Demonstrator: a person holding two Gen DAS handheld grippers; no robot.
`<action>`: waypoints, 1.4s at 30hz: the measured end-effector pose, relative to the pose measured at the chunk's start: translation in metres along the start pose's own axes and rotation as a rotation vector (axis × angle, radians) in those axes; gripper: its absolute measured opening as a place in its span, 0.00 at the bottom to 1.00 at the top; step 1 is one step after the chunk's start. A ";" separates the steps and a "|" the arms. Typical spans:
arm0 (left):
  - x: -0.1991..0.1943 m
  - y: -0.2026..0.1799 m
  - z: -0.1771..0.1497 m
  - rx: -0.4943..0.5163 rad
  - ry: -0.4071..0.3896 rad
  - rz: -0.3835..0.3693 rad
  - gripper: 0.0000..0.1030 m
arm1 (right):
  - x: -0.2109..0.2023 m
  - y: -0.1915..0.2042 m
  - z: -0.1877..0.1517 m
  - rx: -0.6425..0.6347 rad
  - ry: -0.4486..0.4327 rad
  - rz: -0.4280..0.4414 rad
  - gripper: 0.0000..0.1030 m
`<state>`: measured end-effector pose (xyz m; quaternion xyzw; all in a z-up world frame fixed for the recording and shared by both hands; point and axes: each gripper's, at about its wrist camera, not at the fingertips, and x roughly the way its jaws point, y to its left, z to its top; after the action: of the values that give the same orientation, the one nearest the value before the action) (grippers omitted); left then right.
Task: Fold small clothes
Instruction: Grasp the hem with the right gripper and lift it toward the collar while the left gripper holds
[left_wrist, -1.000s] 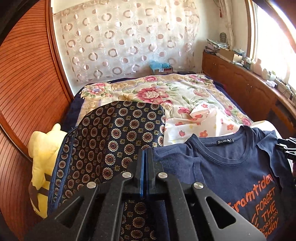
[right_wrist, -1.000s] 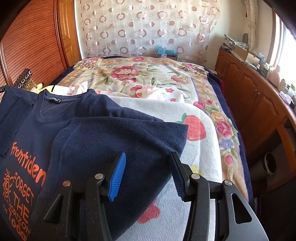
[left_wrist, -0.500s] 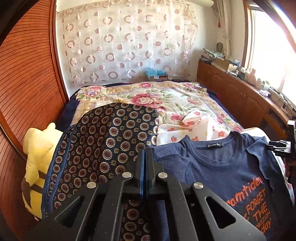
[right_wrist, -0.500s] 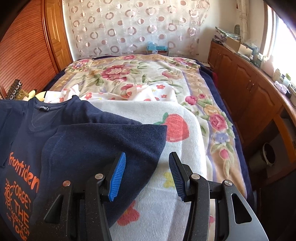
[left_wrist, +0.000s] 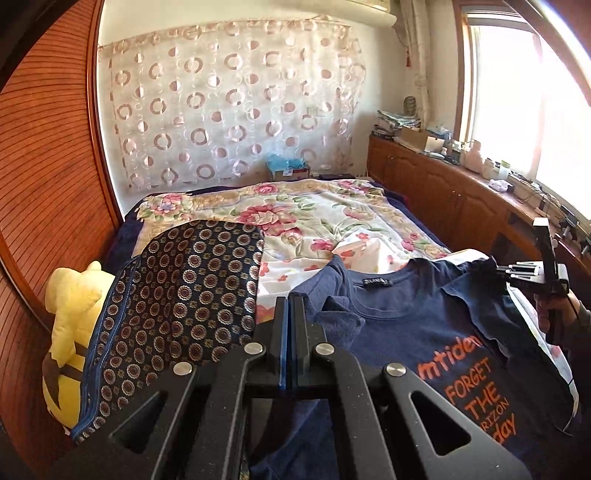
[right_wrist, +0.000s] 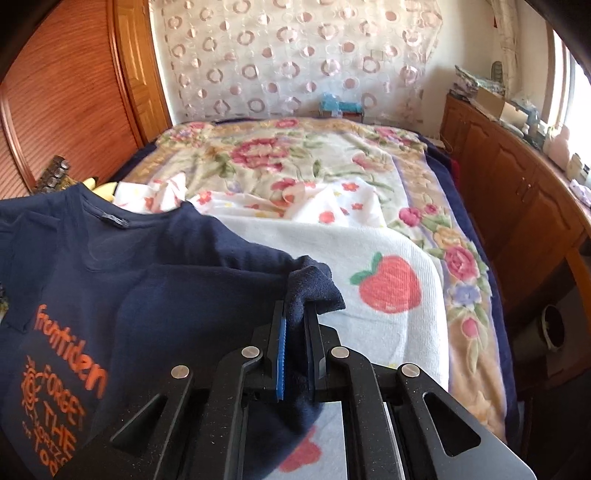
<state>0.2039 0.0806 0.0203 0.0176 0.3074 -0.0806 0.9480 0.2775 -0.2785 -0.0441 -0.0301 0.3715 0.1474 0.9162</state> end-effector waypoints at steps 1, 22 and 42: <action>-0.004 -0.003 -0.002 0.004 -0.004 -0.005 0.02 | -0.009 0.003 0.000 -0.002 -0.028 0.017 0.07; -0.069 -0.008 -0.100 -0.065 -0.015 -0.051 0.02 | -0.129 0.033 -0.106 -0.042 -0.191 0.109 0.07; -0.179 0.039 -0.187 -0.207 -0.030 -0.010 0.01 | -0.248 0.027 -0.187 -0.057 -0.167 0.041 0.06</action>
<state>-0.0406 0.1603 -0.0267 -0.0833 0.3000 -0.0534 0.9488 -0.0250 -0.3447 -0.0067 -0.0361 0.2901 0.1784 0.9395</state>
